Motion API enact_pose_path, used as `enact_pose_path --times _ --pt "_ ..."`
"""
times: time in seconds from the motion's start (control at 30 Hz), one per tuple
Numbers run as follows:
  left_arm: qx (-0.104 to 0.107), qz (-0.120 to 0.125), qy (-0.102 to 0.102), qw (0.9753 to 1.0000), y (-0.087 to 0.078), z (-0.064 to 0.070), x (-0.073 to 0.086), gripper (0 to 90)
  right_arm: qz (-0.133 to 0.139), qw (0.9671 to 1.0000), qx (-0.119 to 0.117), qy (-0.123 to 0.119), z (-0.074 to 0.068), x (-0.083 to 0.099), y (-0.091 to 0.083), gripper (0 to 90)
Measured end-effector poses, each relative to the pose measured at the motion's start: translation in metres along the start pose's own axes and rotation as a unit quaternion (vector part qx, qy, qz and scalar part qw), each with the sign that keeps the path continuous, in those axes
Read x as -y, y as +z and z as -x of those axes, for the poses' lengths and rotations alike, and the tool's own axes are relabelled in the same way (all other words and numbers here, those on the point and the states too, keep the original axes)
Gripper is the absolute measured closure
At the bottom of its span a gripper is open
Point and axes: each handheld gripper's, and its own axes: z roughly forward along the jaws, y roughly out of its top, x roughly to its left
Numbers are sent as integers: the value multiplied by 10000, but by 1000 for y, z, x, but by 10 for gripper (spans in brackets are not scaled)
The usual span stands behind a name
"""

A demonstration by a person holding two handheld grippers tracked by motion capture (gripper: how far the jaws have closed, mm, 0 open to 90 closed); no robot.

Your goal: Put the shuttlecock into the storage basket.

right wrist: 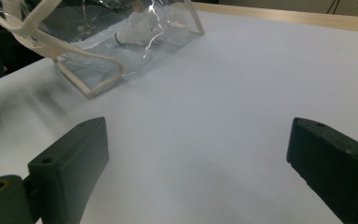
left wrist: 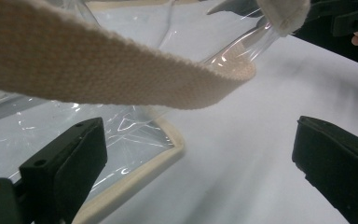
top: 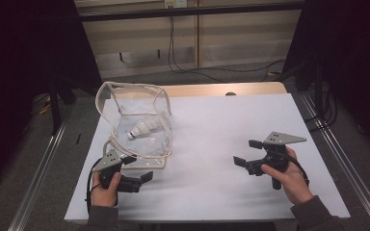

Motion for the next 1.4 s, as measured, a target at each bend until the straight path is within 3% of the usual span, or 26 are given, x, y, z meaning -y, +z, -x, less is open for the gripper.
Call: enact_pose_path --times 0.63,1.4 --pt "-11 13 -19 10000 -1 0 0 32 40 9997 165 162 13 21 -14 55" --pt "-5 30 -32 10000 0 1 0 32 -31 9994 312 126 20 37 -28 56"
